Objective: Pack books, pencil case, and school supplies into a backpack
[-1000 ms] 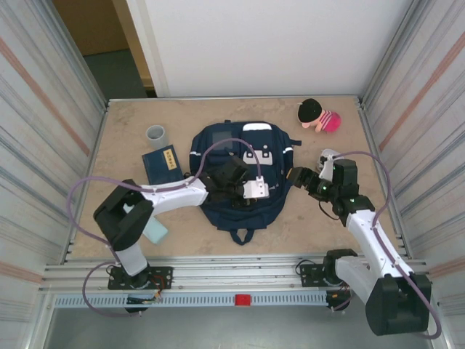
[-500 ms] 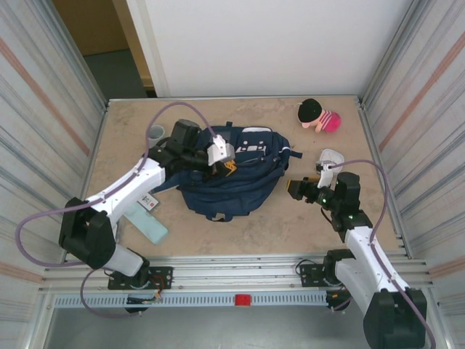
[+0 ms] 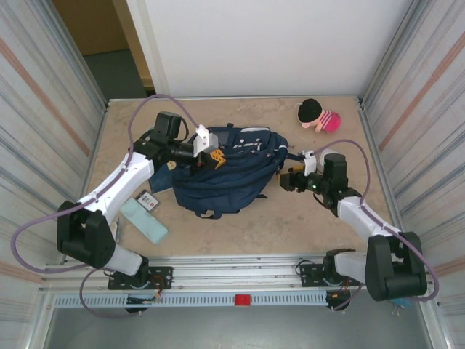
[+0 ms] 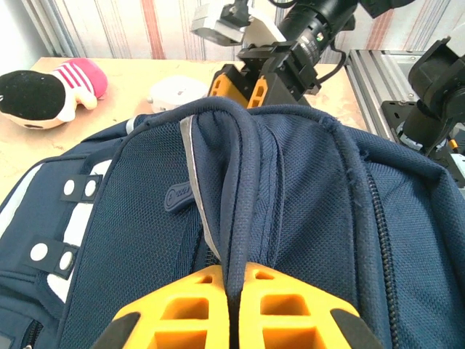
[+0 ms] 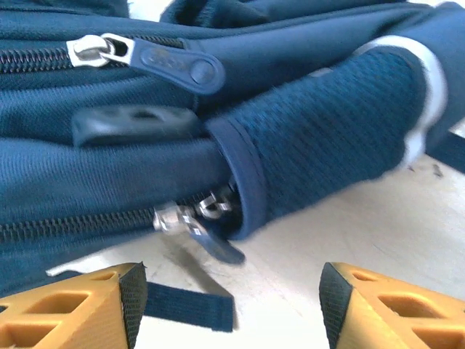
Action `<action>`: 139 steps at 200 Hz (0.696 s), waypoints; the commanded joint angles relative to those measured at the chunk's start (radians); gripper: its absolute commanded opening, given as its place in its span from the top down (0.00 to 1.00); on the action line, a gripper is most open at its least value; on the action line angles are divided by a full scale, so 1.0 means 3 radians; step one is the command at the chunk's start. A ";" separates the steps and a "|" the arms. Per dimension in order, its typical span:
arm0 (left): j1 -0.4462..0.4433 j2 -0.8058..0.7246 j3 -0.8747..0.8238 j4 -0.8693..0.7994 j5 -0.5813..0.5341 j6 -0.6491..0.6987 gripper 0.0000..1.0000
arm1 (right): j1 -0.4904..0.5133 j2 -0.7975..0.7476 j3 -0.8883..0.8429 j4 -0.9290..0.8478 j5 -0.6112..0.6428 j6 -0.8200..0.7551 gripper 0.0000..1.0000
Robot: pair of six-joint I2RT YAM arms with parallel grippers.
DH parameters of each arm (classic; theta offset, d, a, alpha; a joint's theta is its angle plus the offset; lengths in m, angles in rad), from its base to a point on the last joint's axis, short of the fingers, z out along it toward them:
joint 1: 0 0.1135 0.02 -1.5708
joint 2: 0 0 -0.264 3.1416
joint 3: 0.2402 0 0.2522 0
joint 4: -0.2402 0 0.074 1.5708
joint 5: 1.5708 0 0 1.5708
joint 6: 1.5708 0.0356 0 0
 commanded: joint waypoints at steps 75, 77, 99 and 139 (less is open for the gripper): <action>0.0009 -0.0254 0.0134 0.0405 0.0272 -0.0116 1.00 | 0.0089 0.0227 0.0374 -0.0368 -0.0267 -0.0482 0.84; 0.0009 -0.0252 0.0129 0.0414 0.0263 -0.0123 1.00 | 0.0087 0.0212 0.0372 -0.0396 -0.0271 -0.0494 0.86; -0.0005 -0.0261 0.0050 0.0547 0.0043 -0.0203 1.00 | 0.0089 0.0017 0.0337 -0.0539 -0.0315 -0.0497 0.96; -0.0240 -0.0279 -0.0108 0.0840 -0.0873 -0.0344 1.00 | 0.0090 -0.0284 0.0381 -0.0755 -0.0412 -0.0257 1.00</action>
